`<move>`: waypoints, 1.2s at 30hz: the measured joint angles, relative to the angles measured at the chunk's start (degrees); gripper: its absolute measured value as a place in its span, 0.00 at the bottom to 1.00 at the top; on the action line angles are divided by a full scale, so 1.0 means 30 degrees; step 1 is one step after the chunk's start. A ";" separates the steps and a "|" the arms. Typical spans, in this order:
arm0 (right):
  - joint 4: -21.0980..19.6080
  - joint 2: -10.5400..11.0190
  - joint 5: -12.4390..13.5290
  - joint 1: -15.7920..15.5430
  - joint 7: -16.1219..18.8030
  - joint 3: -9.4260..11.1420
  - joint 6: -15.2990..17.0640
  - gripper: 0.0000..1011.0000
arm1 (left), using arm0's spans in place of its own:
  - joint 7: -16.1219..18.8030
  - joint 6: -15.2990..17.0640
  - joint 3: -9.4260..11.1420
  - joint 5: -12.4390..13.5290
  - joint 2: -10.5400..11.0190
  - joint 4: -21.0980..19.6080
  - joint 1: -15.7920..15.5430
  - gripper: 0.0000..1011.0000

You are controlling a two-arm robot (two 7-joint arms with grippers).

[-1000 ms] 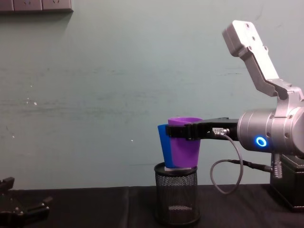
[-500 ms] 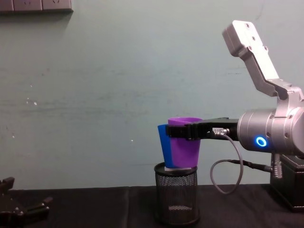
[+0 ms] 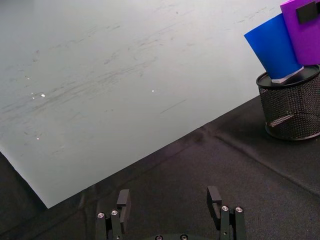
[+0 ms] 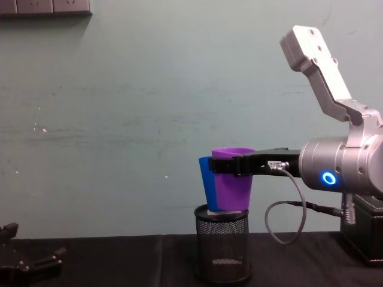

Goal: Pick up one cup with a gripper and tap it against the other cup.

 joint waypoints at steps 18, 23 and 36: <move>-0.1448 0.0500 0.0291 -0.0969 0.0259 0.0161 0.0072 0.72 | 0.0000 0.0001 0.0000 0.0000 0.0001 -0.0001 0.0001 0.99; -0.3620 0.1318 0.0801 -0.2603 0.0503 0.0417 0.0116 0.72 | 0.0000 0.0000 -0.0001 -0.0001 0.0001 0.0000 0.0001 0.99; -0.6707 0.3234 0.1489 -0.5835 0.0954 0.0617 -0.1088 0.72 | 0.0000 0.0001 -0.0001 0.0000 0.0001 -0.0001 0.0001 0.99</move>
